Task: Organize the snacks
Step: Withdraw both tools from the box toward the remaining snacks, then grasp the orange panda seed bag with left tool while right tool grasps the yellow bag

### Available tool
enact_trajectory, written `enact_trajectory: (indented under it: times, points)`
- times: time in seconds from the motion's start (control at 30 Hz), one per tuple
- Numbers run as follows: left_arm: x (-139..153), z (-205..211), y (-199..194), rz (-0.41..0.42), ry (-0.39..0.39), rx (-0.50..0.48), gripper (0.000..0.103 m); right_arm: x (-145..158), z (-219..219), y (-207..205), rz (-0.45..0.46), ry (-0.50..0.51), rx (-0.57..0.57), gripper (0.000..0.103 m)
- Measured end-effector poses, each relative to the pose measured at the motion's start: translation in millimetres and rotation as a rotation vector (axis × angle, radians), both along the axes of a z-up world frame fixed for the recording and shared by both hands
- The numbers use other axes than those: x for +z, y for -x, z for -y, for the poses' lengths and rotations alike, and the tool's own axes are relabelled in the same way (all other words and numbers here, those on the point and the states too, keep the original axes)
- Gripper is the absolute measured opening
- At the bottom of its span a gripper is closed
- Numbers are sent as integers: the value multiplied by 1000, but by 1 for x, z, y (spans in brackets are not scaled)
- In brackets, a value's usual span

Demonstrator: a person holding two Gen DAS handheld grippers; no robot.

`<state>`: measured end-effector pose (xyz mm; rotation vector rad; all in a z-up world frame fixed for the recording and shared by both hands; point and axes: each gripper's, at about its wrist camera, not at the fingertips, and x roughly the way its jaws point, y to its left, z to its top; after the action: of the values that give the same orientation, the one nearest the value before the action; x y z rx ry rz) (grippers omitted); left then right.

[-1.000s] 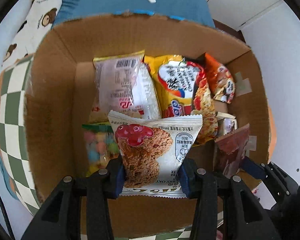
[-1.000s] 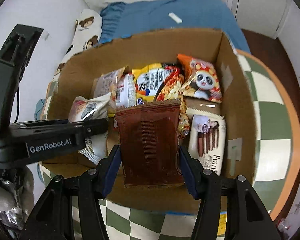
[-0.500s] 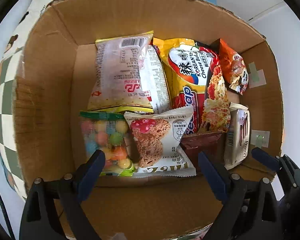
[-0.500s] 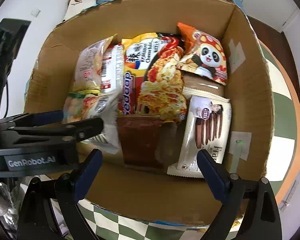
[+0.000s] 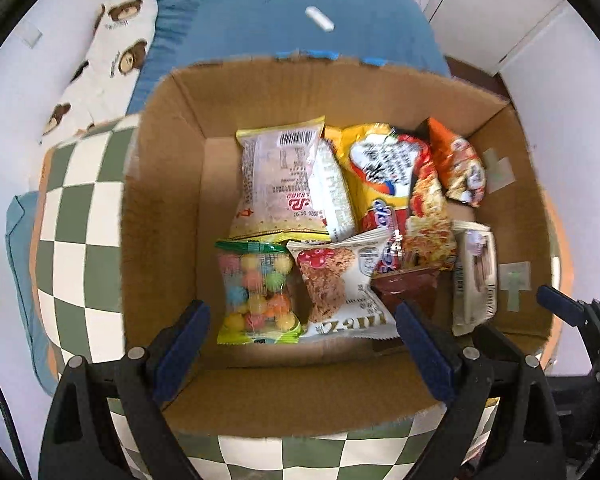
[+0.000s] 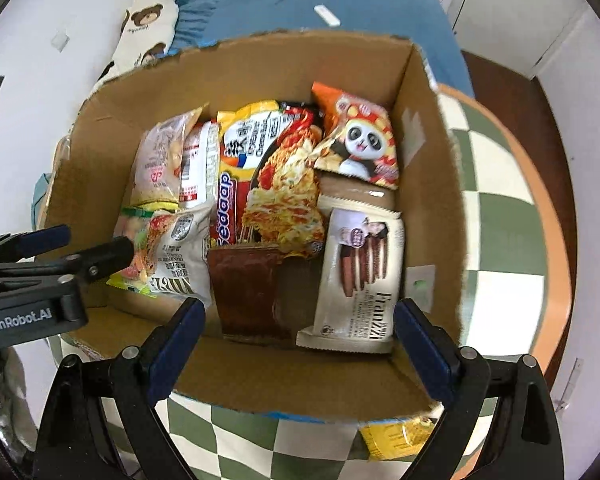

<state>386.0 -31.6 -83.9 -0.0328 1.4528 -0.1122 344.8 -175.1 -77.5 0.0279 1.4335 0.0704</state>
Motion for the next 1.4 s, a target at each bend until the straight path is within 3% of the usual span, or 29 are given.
enact_trajectory:
  times: [0.57, 0.83, 1.1, 1.23, 1.4]
  points:
    - [96, -20, 113, 401, -6, 25, 95, 85, -16, 93, 360, 36, -34, 97]
    - [120, -24, 161, 541, -3, 58, 95, 120, -24, 142, 507, 53, -61, 97]
    - [104, -31, 171, 507, -7, 91, 95, 108, 9, 160, 445, -68, -182, 97]
    - [71, -33, 168, 421, -22, 104, 95, 74, 54, 151, 354, -66, -274, 97]
    - [23, -36, 165, 298, -41, 126, 95, 7, 99, 132, 160, -3, -369, 97]
